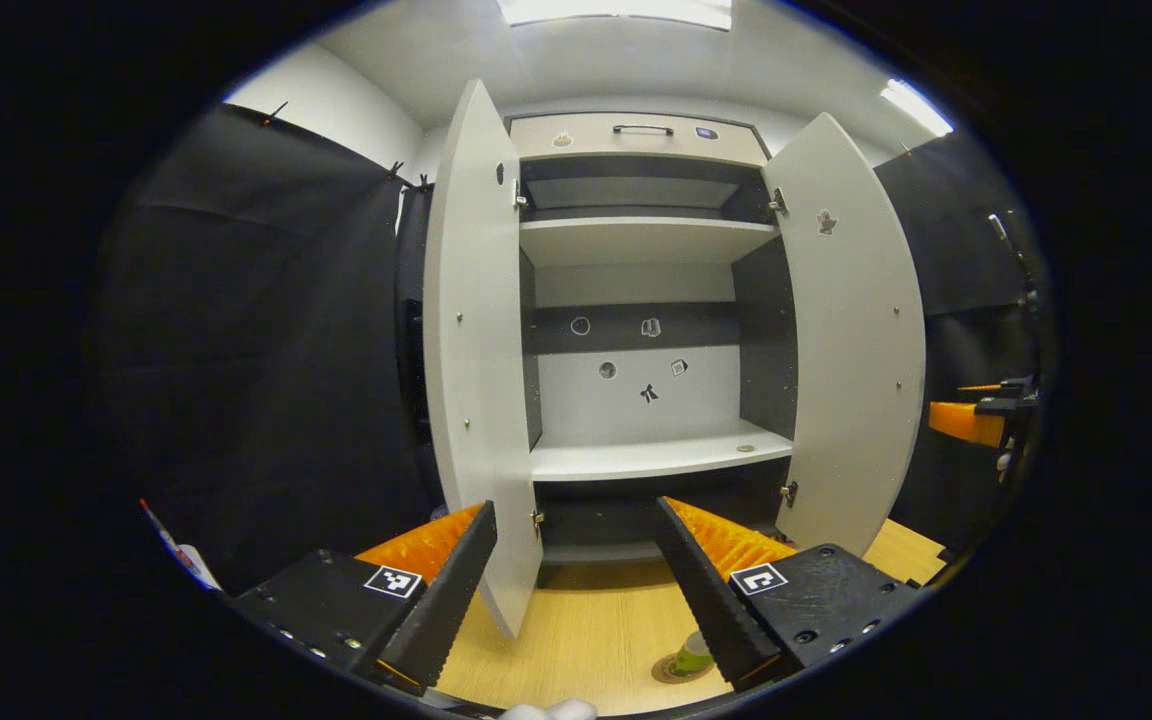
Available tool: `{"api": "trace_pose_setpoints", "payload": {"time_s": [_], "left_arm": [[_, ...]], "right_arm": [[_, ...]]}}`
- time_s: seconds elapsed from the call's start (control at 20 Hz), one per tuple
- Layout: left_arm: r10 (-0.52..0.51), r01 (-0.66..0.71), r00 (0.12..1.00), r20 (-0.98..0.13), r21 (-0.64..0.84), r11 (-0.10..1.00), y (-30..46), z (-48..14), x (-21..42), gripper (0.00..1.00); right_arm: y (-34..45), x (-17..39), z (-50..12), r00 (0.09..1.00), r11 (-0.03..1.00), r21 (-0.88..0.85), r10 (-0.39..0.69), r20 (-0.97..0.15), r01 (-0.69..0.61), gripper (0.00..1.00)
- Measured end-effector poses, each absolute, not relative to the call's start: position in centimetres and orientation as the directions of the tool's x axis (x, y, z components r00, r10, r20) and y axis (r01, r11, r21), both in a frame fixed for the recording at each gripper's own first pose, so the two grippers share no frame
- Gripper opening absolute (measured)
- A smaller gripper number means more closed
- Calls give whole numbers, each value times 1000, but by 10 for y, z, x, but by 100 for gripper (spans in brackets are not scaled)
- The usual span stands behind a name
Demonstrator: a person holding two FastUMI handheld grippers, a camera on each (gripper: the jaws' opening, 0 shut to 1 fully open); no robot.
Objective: Grasp the bottle in the cabinet with the left hand and place it on the coaster, then close the right door with the right hand and the left door with the left hand.
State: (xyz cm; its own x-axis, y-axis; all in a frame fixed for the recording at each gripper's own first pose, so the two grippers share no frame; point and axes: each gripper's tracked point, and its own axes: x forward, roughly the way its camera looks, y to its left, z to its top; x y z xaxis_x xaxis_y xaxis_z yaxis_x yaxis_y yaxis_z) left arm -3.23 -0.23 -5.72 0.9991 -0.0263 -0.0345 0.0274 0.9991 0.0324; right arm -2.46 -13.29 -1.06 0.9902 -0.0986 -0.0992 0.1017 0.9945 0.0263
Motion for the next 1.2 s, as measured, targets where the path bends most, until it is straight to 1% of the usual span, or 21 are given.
{"api": "trace_pose_setpoints", "payload": {"time_s": [0.2,0.3,0.5,0.85,1.0,1.1,1.15,1.2], "left_arm": [[-5,6,999,-41,25,1000,-37,-47,-19,96],[10,-9,1000,-28,27,1000,-54,-39,-16,97],[44,-43,999,-18,34,998,-80,-29,-16,96],[142,-142,990,-13,37,989,-98,-26,-31,96],[169,-168,985,-29,35,985,-103,-30,-37,96],[183,-182,983,-32,37,983,-104,-32,-41,96],[188,-187,982,-33,41,982,-105,-33,-43,96],[193,-191,981,-34,46,980,-104,-34,-44,96]], "right_arm": [[-216,-12,10,984,987,-18,-160,-73,159,99],[-245,2,17,985,989,0,-150,-81,150,99],[-261,34,31,996,997,53,-53,-72,57,100],[-231,71,42,986,988,40,154,-57,-152,100],[-209,73,42,963,965,39,260,-65,-258,100],[-206,73,44,957,960,11,280,-73,-280,100],[-205,74,44,955,958,-5,284,-84,-286,98],[-202,74,43,953,957,-8,288,-89,-290,97]]}}
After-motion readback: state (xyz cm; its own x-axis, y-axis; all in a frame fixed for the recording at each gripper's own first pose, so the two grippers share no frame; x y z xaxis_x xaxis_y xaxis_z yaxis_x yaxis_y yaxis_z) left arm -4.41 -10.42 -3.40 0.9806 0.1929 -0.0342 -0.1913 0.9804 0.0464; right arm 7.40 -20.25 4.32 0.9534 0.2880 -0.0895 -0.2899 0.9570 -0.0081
